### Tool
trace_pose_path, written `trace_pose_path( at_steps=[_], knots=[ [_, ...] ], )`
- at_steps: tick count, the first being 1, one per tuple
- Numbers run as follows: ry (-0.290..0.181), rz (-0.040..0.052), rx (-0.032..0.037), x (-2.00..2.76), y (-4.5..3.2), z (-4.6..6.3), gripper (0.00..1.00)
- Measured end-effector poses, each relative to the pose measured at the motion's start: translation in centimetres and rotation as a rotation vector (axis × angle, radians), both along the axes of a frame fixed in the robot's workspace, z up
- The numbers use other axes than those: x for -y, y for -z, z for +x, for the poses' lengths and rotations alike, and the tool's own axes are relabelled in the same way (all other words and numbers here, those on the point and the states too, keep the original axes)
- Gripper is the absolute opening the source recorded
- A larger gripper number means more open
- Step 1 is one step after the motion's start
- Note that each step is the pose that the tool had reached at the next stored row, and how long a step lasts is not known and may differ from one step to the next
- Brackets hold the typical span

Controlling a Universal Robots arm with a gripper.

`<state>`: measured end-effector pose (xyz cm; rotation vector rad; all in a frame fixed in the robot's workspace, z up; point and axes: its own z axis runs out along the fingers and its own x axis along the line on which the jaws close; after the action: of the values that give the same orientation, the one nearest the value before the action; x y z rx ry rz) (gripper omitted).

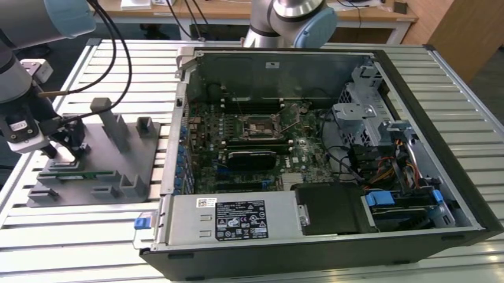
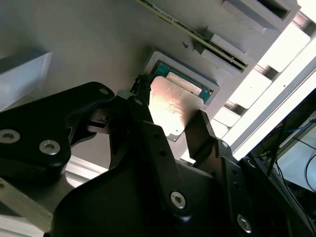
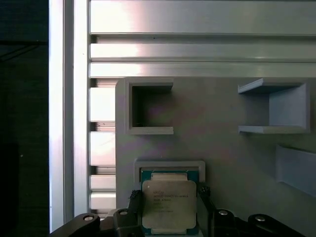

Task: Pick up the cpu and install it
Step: 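Pick up the cpu and move it towards the insertion slot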

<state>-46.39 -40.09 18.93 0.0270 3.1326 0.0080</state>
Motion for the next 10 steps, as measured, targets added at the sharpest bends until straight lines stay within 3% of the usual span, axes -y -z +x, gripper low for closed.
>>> trace_pose_path(
  at_steps=[6,7,10],
  knots=[
    [0.000,-0.0002,0.0007,0.00,0.09,0.00,0.54],
    [0.000,-0.0001,0.0013,0.00,0.10,0.01,0.60],
    [0.000,-0.0001,0.0030,0.00,0.12,0.00,0.60]
  ],
)
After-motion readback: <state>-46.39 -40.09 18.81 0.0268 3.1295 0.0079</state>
